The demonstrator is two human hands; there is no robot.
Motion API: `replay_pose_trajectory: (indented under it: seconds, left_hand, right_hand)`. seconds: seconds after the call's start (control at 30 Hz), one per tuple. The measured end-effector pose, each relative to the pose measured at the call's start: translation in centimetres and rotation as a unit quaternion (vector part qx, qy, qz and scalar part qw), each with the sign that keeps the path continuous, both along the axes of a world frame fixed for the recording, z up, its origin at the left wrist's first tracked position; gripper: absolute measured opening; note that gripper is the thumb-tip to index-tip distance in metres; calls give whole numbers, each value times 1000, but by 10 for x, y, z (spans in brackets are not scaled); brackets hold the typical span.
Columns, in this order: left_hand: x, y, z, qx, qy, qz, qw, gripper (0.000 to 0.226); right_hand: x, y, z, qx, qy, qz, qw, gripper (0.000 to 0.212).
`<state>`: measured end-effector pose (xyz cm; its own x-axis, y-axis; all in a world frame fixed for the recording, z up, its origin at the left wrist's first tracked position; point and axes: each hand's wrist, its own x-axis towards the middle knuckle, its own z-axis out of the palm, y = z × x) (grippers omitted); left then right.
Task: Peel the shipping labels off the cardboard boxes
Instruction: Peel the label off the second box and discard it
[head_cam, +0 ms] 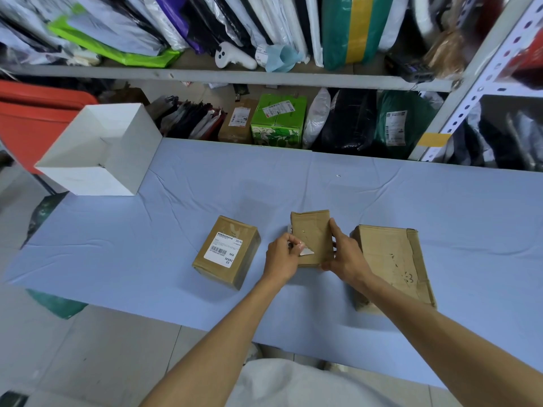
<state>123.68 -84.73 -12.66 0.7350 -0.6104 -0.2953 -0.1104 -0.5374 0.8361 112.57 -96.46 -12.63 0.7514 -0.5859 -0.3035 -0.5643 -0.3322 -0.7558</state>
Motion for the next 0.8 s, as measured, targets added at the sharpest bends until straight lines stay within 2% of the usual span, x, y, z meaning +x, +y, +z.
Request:
replay_pose_trajectory:
  seconds: [0.37,0.67,0.8]
  left_hand:
    - [-2,0,-1,22,-36,2,999,12]
    - [-4,5,0,63,-135,-9,989,9]
    - [1,0,9,35,-140,41,989,8]
  right_hand:
    - [-1,4,3,-4,-18,-7,1000,110]
    - [2,11,4,18,-42,-11,999,107]
    - [0,8,1,-10,-28,-7,1000,104]
